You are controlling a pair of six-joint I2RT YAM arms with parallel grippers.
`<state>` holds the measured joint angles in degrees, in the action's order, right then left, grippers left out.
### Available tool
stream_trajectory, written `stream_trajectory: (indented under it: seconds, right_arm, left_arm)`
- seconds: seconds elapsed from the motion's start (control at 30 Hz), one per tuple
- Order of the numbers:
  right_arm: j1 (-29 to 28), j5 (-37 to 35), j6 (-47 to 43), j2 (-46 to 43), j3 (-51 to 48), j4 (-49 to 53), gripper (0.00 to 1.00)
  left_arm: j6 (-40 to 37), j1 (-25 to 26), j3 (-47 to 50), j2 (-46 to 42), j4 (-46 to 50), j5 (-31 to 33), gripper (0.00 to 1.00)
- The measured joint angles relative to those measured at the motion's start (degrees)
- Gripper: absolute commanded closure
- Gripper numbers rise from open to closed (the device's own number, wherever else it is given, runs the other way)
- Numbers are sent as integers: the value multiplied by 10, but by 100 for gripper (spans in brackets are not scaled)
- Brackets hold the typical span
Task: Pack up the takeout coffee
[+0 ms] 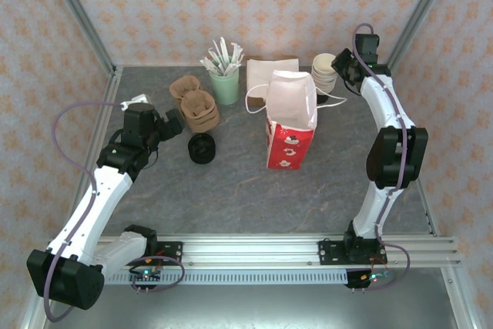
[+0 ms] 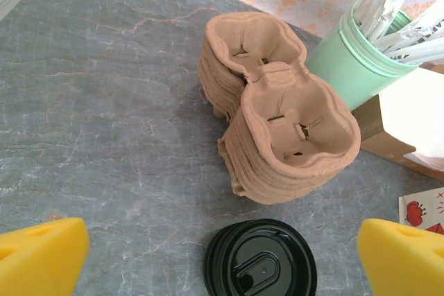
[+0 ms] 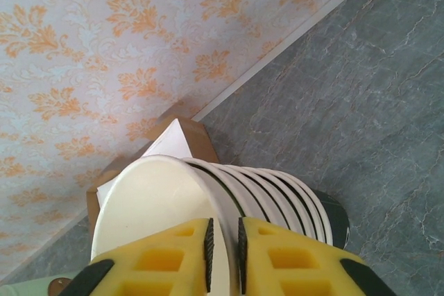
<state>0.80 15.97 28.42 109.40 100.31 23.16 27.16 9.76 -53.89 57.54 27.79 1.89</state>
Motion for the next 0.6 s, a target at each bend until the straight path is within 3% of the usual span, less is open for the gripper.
stream_trajectory:
  seconds: [0.4, 0.6]
  right_arm:
    - [0, -2, -2, -14, -20, -5, 100]
    - [0, -10, -1, -46, -57, -9, 100]
  left_arm:
    - [0, 0, -8, 1, 12, 0, 0]
    - [0, 0, -8, 1, 14, 0, 0]
